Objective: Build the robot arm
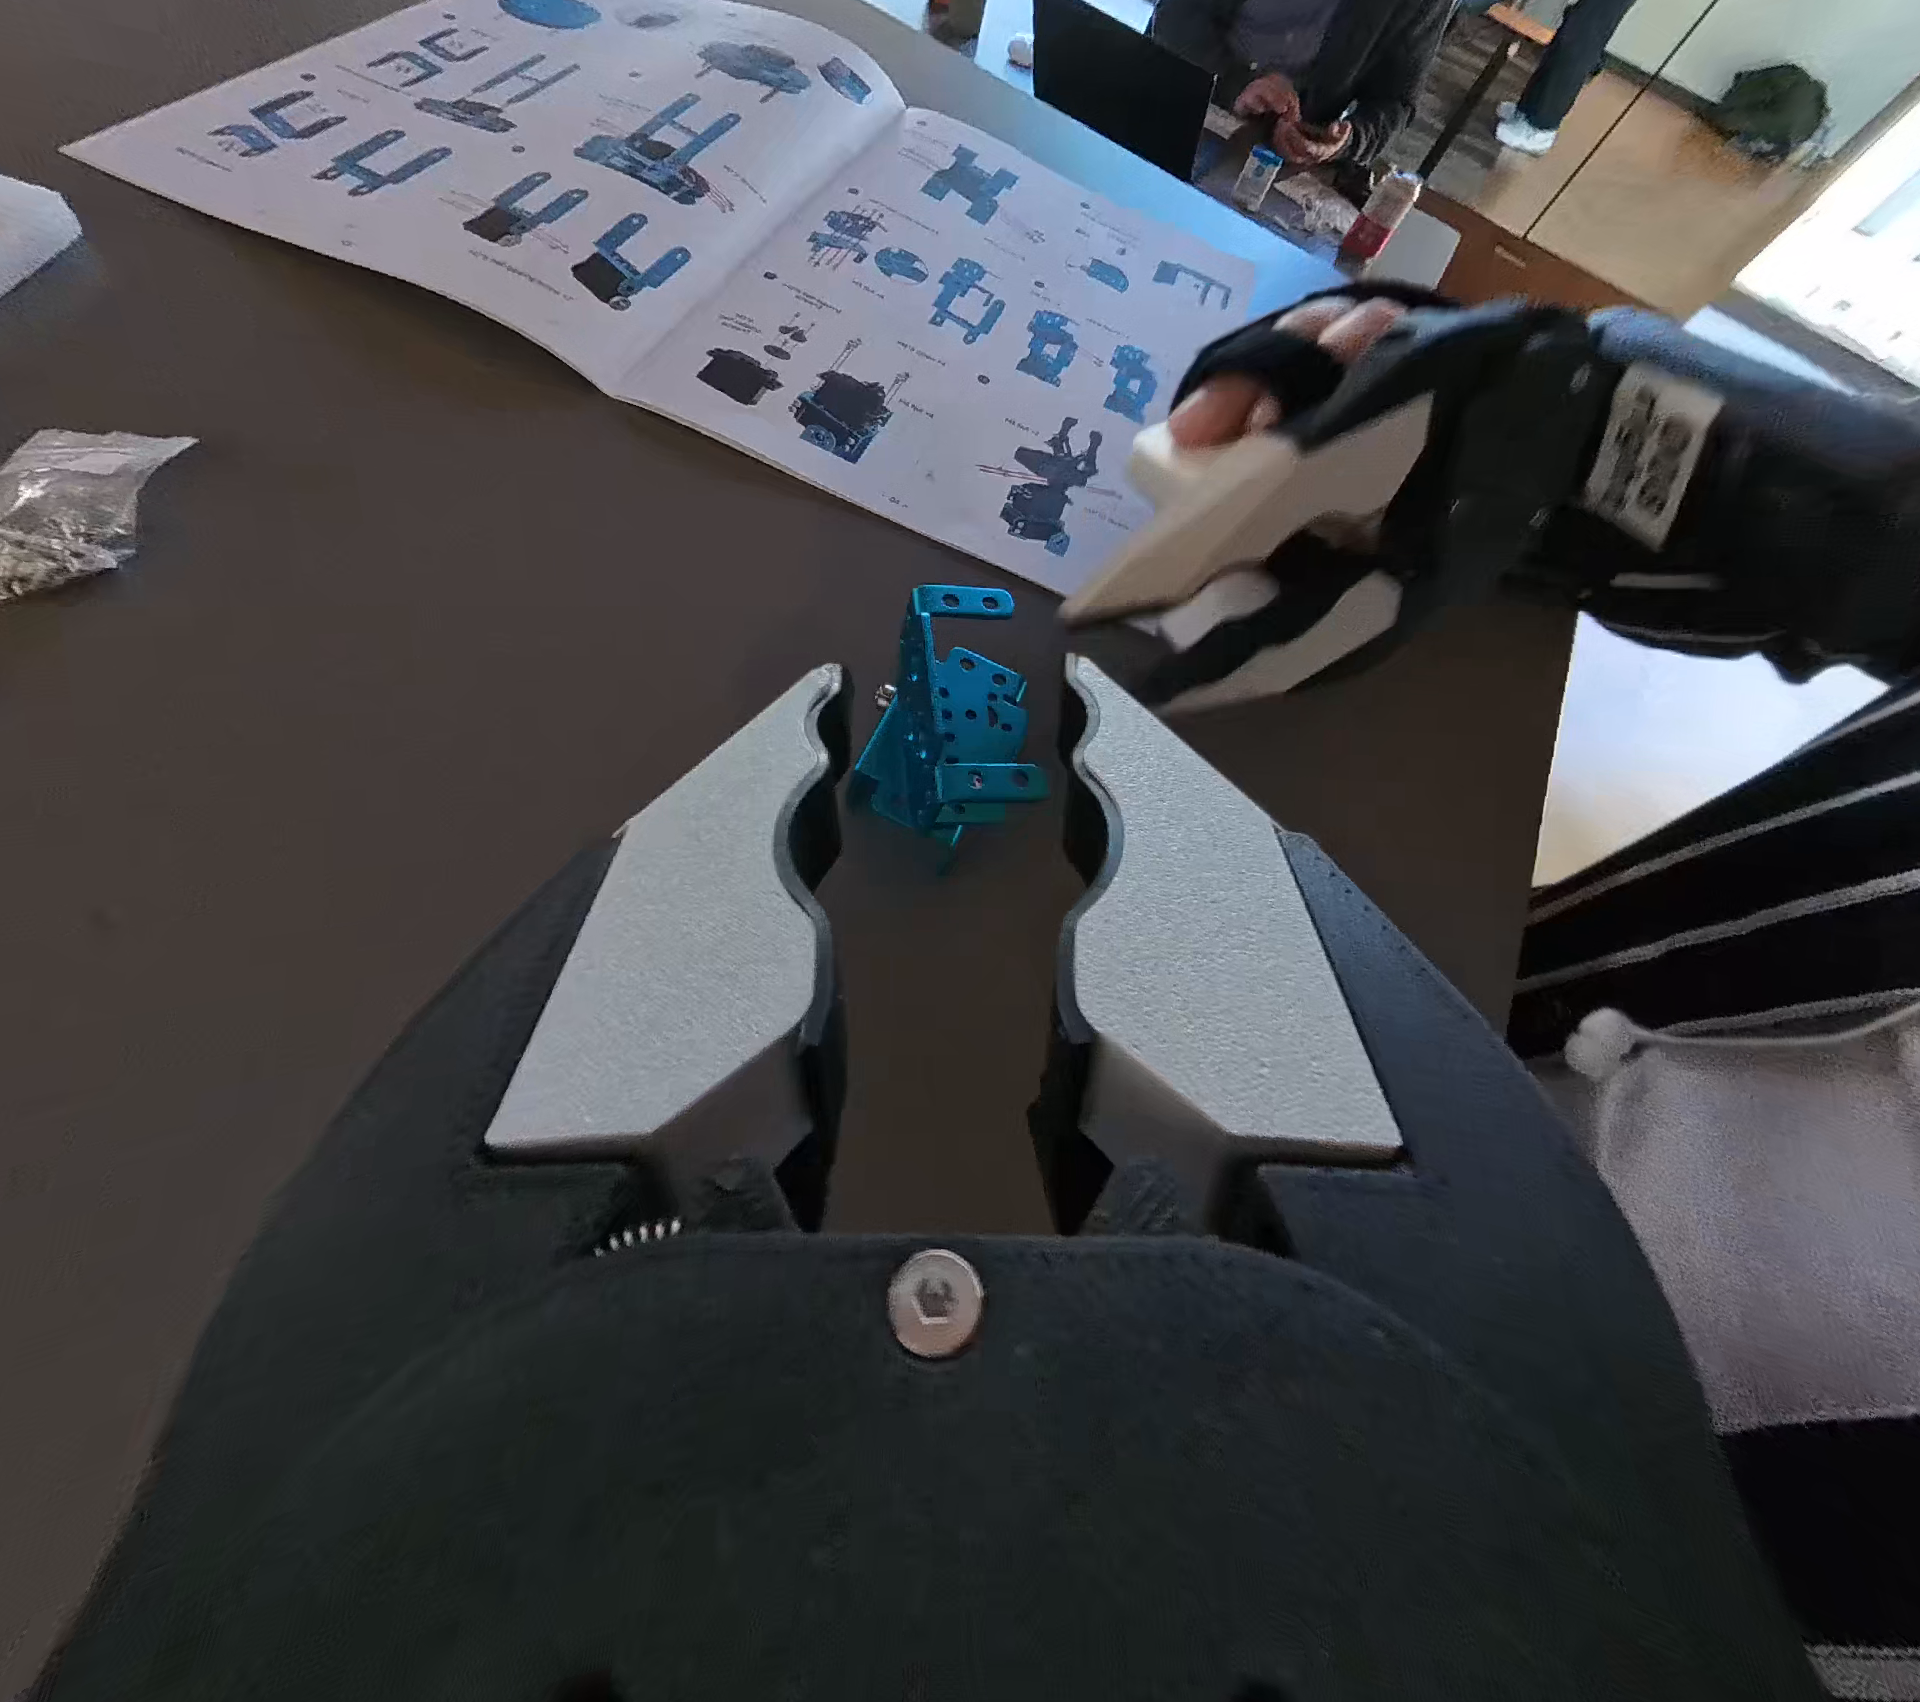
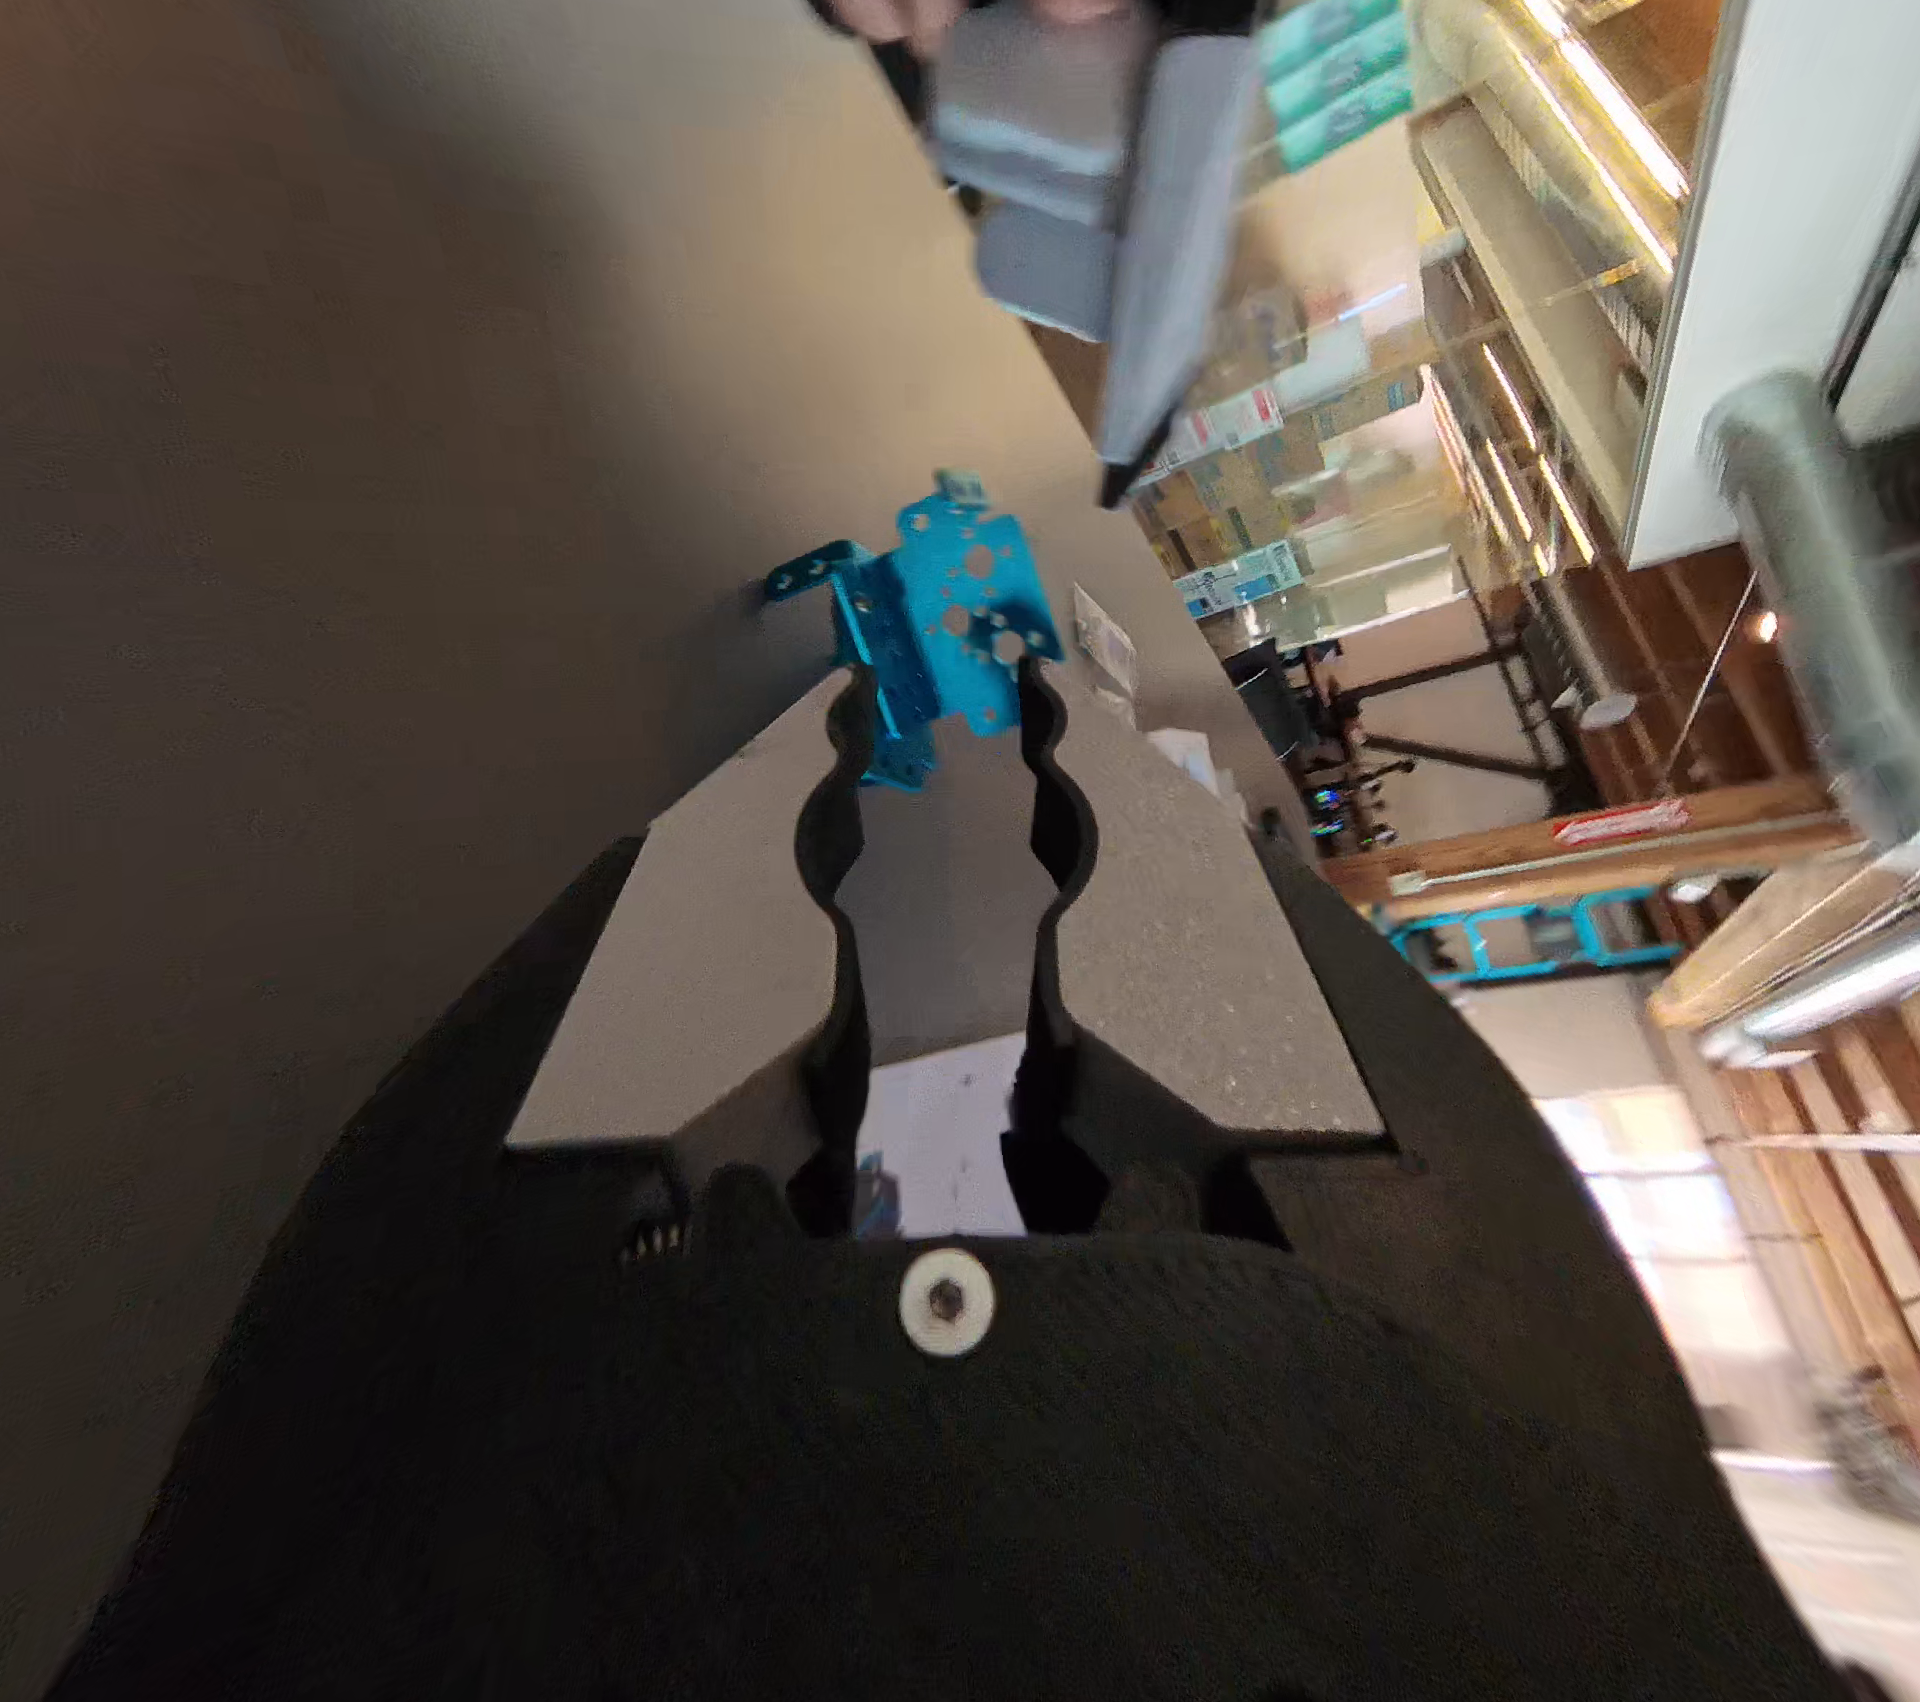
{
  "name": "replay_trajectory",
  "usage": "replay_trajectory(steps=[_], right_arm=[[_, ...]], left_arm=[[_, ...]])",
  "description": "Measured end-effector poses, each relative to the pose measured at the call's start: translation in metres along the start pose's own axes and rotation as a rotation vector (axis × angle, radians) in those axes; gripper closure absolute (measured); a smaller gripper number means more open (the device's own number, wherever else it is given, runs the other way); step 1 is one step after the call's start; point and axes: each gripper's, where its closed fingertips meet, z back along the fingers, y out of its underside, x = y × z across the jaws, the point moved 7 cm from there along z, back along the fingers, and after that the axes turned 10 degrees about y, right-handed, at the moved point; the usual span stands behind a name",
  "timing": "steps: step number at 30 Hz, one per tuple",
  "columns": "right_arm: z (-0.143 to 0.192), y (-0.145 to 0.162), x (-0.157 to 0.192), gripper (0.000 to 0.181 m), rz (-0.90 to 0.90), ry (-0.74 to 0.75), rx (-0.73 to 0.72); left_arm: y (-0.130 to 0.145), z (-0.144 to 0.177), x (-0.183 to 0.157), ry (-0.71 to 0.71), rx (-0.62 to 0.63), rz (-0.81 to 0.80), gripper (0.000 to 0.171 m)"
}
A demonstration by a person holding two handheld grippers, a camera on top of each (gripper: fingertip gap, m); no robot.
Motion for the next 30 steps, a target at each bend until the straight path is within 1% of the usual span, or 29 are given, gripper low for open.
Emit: replay_trajectory(steps=[2, 3, 5, 6, 8, 9, 10, 11, 13, 15, 17, 19, 21, 24, 26, 30], right_arm=[[0.015, 0.008, -0.012, 0.154, -0.215, 0.022, 0.017], [0.018, 0.016, -0.015, 0.149, -0.352, 0.003, 0.057], [0.015, 0.025, -0.017, 0.137, -0.638, -0.128, 0.112], [0.011, 0.026, -0.019, 0.128, -0.750, -0.180, 0.131], [0.000, 0.024, -0.021, 0.126, -0.887, -0.245, 0.150], [-0.006, 0.026, -0.021, 0.125, -0.928, -0.241, 0.182], [-0.011, 0.029, -0.020, 0.126, -0.956, -0.234, 0.222], [-0.015, 0.030, -0.017, 0.125, -0.972, -0.267, 0.250], [-0.020, 0.034, -0.012, 0.123, -0.988, -0.310, 0.309], [-0.022, 0.035, -0.010, 0.126, -1.005, -0.353, 0.324], [-0.025, 0.036, -0.009, 0.133, -1.002, -0.363, 0.346], [-0.028, 0.038, -0.006, 0.137, -0.976, -0.368, 0.385], [-0.029, 0.038, -0.003, 0.149, -0.956, -0.378, 0.405], [-0.030, 0.037, -0.002, 0.152, -0.928, -0.371, 0.414], [-0.030, 0.037, -0.001, 0.155, -0.914, -0.364, 0.423], [-0.031, 0.038, 0.000, 0.156, -0.890, -0.353, 0.444]], left_arm=[[-0.001, 0.001, -0.001, -0.015, 0.036, -0.013, 0.136], [-0.001, 0.000, -0.001, -0.019, 0.058, -0.014, 0.136], [-0.002, -0.006, -0.001, 0.004, 0.117, -0.003, 0.143], [-0.003, -0.009, -0.001, 0.011, 0.149, 0.002, 0.146], [-0.009, -0.010, -0.002, 0.018, 0.174, 0.001, 0.158], [-0.013, -0.009, -0.003, 0.017, 0.164, -0.001, 0.159], [-0.016, -0.006, -0.002, 0.010, 0.160, -0.003, 0.157], [-0.018, -0.005, -0.001, -0.005, 0.171, -0.008, 0.153], [-0.020, -0.006, -0.001, -0.030, 0.218, -0.015, 0.146], [-0.017, -0.011, -0.004, -0.037, 0.293, -0.019, 0.143], [-0.013, -0.015, -0.001, -0.110, 0.365, -0.062, 0.147], [-0.011, -0.017, -0.001, -0.148, 0.388, -0.094, 0.153], [-0.010, -0.019, -0.002, -0.146, 0.389, -0.078, 0.157], [-0.007, -0.021, -0.002, -0.135, 0.436, -0.101, 0.170], [-0.008, -0.023, -0.002, -0.134, 0.445, -0.107, 0.170], [-0.010, -0.027, 0.000, -0.104, 0.451, -0.140, 0.171]])
